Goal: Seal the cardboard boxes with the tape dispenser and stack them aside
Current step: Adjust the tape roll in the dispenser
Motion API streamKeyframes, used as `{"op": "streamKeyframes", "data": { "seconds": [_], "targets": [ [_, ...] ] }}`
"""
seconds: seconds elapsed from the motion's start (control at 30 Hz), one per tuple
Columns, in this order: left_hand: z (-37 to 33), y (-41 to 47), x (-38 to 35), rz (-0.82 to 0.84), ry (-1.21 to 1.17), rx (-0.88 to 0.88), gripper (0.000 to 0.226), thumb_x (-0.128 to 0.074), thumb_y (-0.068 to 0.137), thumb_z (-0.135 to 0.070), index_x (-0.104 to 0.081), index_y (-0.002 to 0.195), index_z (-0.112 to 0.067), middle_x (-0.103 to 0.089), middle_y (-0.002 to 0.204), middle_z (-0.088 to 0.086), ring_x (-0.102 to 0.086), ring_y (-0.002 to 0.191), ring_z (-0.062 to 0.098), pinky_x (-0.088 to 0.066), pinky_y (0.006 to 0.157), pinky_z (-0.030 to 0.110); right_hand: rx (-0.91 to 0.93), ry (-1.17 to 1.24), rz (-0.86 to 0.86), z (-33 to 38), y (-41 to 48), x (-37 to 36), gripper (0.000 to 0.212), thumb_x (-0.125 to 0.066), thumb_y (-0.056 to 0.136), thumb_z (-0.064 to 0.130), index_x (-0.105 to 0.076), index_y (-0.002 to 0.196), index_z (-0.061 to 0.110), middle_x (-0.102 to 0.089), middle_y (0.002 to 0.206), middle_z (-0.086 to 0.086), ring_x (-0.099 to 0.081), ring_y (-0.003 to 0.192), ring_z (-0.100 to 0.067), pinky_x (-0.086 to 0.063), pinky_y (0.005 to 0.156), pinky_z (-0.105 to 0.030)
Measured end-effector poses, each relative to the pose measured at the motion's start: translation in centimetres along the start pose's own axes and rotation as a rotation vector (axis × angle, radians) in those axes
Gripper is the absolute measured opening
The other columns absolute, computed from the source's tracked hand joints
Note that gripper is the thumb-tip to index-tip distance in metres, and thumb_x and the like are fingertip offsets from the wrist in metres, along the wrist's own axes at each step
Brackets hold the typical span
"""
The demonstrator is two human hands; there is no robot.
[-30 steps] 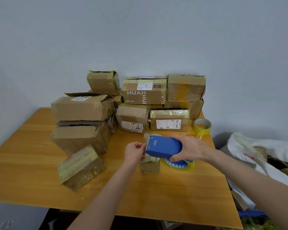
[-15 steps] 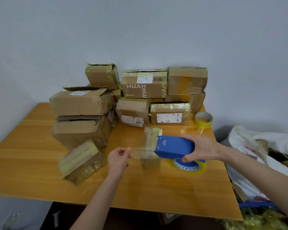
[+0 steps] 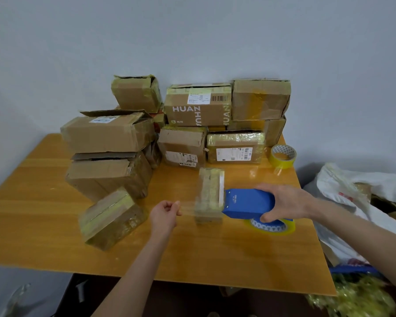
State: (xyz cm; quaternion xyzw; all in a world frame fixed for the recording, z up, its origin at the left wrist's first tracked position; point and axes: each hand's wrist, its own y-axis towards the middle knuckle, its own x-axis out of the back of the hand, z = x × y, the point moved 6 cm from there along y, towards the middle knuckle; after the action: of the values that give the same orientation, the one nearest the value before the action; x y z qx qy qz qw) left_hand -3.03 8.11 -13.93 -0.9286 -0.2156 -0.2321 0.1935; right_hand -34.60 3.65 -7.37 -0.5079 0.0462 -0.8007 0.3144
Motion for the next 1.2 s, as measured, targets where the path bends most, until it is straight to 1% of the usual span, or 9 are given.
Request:
{"op": "streamKeyframes", "data": {
  "seconds": [0.53,0.67,0.73,0.83,0.9,1.0,1.07,1.13,1.2],
  "targets": [
    [2.7,1.6,-3.3,0.083,0.261,0.02,0.029,-0.052,0.097,-0.037,-0.057,0.073,-0.02,-0.069,0.078,0.001,-0.061,0.067,0.019,-0.045,0.059,0.03,-0.106,-0.182,0.068,-0.8,3.1,-3.2,0.066,-0.071,0.069,0.048,-0.042,0.127,0.039,-0.058,0.099,0.011,-0.056,0.09,-0.016,-0.05,0.07,-0.032],
    [3.1,1.9,-5.0,0.163,0.312,0.026,0.027,-0.051,0.097,-0.038,-0.061,0.091,-0.014,-0.07,0.085,0.004,-0.062,0.071,0.022,-0.05,0.066,0.034,-0.131,-0.136,0.081,-1.2,3.3,-4.1,0.069,-0.072,0.069,0.047,-0.039,0.129,0.04,-0.057,0.099,0.011,-0.056,0.09,-0.016,-0.048,0.067,-0.031],
    [2.9,1.9,-5.7,0.233,0.396,-0.002,0.025,-0.046,0.099,-0.038,-0.059,0.103,-0.016,-0.069,0.091,0.004,-0.057,0.067,0.018,-0.046,0.058,0.029,-0.142,-0.108,0.076,-1.4,3.3,-4.3,0.068,-0.073,0.069,0.046,-0.039,0.128,0.041,-0.057,0.1,0.012,-0.055,0.09,-0.016,-0.048,0.068,-0.032],
    [3.2,1.7,-5.0,0.256,0.518,-0.033,0.031,-0.042,0.1,-0.04,-0.054,0.125,-0.025,-0.057,0.116,0.011,-0.052,0.066,0.014,-0.039,0.053,0.026,-0.154,-0.105,0.069,-1.4,3.3,-4.4,0.071,-0.073,0.069,0.046,-0.038,0.13,0.04,-0.054,0.096,0.013,-0.054,0.089,-0.016,-0.047,0.068,-0.032],
    [2.1,1.0,-3.4,0.097,0.489,-0.153,0.032,-0.044,0.1,-0.03,-0.055,0.13,-0.023,-0.052,0.125,0.009,-0.056,0.073,0.014,-0.044,0.061,0.025,-0.157,-0.096,0.062,-1.3,3.3,-4.6,0.071,-0.073,0.069,0.045,-0.04,0.131,0.038,-0.053,0.092,0.014,-0.054,0.087,-0.015,-0.045,0.065,-0.03],
    [-2.3,-2.1,-4.1,0.004,0.469,-0.638,0.038,-0.049,0.095,-0.015,-0.054,0.133,-0.017,-0.053,0.135,0.003,-0.055,0.114,0.015,-0.051,0.093,0.032,-0.153,-0.08,0.062,-1.1,3.3,-4.7,0.07,-0.073,0.069,0.043,-0.041,0.13,0.035,-0.055,0.097,0.01,-0.054,0.088,-0.016,-0.05,0.07,-0.032],
    [-3.4,-4.1,-6.8,0.202,0.609,-0.801,0.056,-0.045,0.095,-0.011,-0.029,0.148,-0.021,-0.025,0.154,-0.007,-0.023,0.143,0.012,-0.024,0.117,0.036,-0.143,-0.068,0.058,-1.1,3.1,-4.7,0.066,-0.074,0.068,0.043,-0.044,0.126,0.034,-0.058,0.1,0.008,-0.056,0.09,-0.016,-0.052,0.073,-0.035],
    [-2.5,-4.8,-8.7,0.34,0.812,-0.814,0.073,-0.041,0.096,-0.009,0.008,0.149,-0.024,0.011,0.156,-0.007,0.016,0.142,0.009,0.008,0.117,0.033,-0.134,-0.06,0.058,-1.1,3.0,-4.6,0.063,-0.075,0.068,0.044,-0.045,0.122,0.034,-0.06,0.102,0.007,-0.057,0.093,-0.017,-0.052,0.075,-0.036],
    [-1.7,-4.9,-9.2,0.369,0.974,-0.815,0.081,-0.041,0.095,-0.006,0.022,0.144,-0.021,0.026,0.153,-0.002,0.028,0.138,0.011,0.02,0.112,0.032,-0.118,-0.059,0.059,-1.0,2.9,-4.6,0.061,-0.075,0.068,0.045,-0.046,0.121,0.035,-0.06,0.103,0.007,-0.057,0.094,-0.017,-0.052,0.076,-0.037]
  ]
}}
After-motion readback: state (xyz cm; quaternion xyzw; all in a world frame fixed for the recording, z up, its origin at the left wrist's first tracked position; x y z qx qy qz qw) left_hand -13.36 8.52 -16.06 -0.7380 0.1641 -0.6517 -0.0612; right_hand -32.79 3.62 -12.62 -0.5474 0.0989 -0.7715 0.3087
